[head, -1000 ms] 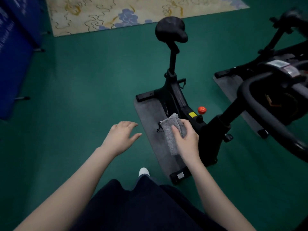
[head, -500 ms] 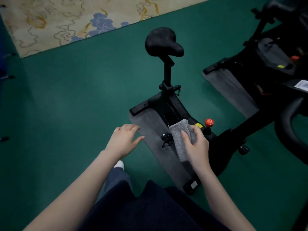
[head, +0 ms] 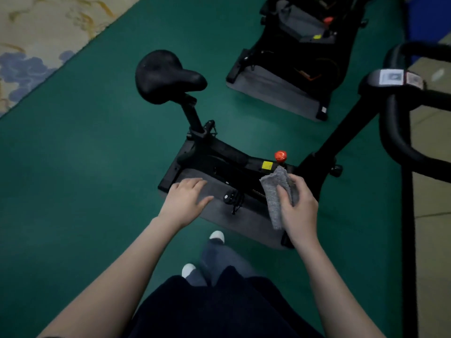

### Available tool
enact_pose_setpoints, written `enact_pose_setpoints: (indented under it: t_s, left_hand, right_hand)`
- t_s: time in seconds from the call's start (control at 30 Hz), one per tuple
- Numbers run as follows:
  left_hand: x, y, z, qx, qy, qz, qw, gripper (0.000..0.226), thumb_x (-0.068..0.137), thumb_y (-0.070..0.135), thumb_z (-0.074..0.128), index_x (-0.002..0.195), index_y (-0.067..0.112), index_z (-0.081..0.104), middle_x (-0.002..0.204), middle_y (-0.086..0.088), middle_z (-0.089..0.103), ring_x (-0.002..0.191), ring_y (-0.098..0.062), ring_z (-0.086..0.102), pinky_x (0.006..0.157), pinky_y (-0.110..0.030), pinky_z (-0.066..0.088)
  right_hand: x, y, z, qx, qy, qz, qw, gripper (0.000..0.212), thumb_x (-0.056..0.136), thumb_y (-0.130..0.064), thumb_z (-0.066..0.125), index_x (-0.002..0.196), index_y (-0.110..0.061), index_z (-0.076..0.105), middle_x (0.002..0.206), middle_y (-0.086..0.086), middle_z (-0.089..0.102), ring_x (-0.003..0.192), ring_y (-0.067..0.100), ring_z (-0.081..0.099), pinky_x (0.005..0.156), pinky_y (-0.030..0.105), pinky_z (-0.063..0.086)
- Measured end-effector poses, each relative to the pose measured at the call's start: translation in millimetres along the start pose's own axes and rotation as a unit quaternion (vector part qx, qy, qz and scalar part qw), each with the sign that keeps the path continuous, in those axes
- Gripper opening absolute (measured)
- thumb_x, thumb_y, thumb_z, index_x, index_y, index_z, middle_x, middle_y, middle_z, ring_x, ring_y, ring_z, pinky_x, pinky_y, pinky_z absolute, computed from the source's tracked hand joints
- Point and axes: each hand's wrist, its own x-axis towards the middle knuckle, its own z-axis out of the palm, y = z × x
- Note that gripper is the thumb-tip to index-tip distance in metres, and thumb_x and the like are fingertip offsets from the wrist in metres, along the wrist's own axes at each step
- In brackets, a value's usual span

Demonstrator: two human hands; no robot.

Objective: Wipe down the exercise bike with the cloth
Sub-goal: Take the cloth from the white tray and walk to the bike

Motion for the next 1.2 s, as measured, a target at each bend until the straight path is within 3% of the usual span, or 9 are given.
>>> enact_pose_setpoints:
  t_s: [0.2,0.47,0.63,0.77,0.87,1.0,1.2]
  left_hand:
    - [62.6,9.0,-14.1,0.012,0.003,0.071,0.997,0.055,0.096,0.052,0.039,0.143,0.023,0.038,0.149,0.006,0.037,0.139,-0.013,0.028,0.111,-0.033,0.022]
    - [153.0,32.2,-55.5,0.040,0.022,0.139,0.989,0.054,0.095,0.050,0.044,0.141,0.021,0.043,0.147,0.004,0.041,0.137,-0.016,0.032,0.110,-0.035,0.026]
    - [191.3,69.2,-71.3,0.049,0.024,0.203,0.978,0.054,0.094,0.049,0.047,0.138,0.019,0.046,0.142,0.002,0.046,0.133,-0.019,0.038,0.108,-0.036,0.029]
    - [218.3,108.0,-81.1,0.040,0.022,0.274,0.961,0.053,0.093,0.047,0.050,0.137,0.017,0.048,0.141,0.000,0.048,0.132,-0.021,0.041,0.106,-0.038,0.031]
    - [239.6,135.0,-85.4,0.037,0.011,0.327,0.944,0.055,0.094,0.049,0.046,0.139,0.018,0.045,0.143,0.001,0.045,0.133,-0.019,0.038,0.107,-0.036,0.029]
    - [269.7,162.9,-91.5,0.018,0.001,0.392,0.920,0.054,0.094,0.048,0.046,0.139,0.018,0.045,0.143,0.001,0.045,0.132,-0.019,0.039,0.108,-0.035,0.029]
    - [317.3,190.5,-106.8,-0.012,-0.022,0.490,0.871,0.049,0.094,0.041,0.051,0.135,0.014,0.050,0.139,-0.001,0.050,0.128,-0.022,0.044,0.105,-0.038,0.034]
  right_hand:
    - [27.3,6.3,4.1,0.027,0.069,0.047,0.996,0.016,0.091,-0.013,0.062,0.107,-0.011,0.062,0.102,0.001,0.065,0.094,0.015,0.060,0.078,0.021,0.042]
    - [82.9,3.4,2.9,0.074,0.157,0.085,0.981,0.011,0.090,-0.010,0.063,0.101,-0.010,0.064,0.096,0.001,0.065,0.089,0.017,0.061,0.079,0.033,0.049]
    - [96.0,2.5,-13.8,0.057,0.214,0.084,0.971,0.008,0.090,-0.009,0.064,0.098,-0.010,0.065,0.093,0.002,0.064,0.086,0.012,0.059,0.075,0.020,0.045]
    - [101.8,2.2,-26.5,0.074,0.235,0.126,0.961,0.012,0.091,-0.013,0.063,0.098,-0.023,0.061,0.096,-0.006,0.065,0.090,0.001,0.059,0.076,0.013,0.045]
    - [106.0,0.2,-29.1,0.069,0.261,0.150,0.951,0.017,0.091,-0.014,0.063,0.108,-0.018,0.063,0.104,-0.007,0.065,0.099,0.005,0.059,0.083,0.014,0.046]
    - [113.5,-11.5,-26.6,0.070,0.311,0.141,0.937,0.030,0.092,-0.005,0.060,0.118,-0.020,0.062,0.117,-0.016,0.060,0.112,-0.009,0.052,0.090,0.002,0.038]
    - [141.7,-29.2,-11.6,0.023,0.420,0.172,0.891,0.036,0.087,0.007,0.062,0.107,-0.023,0.064,0.105,-0.014,0.060,0.101,-0.011,0.056,0.082,0.001,0.042]
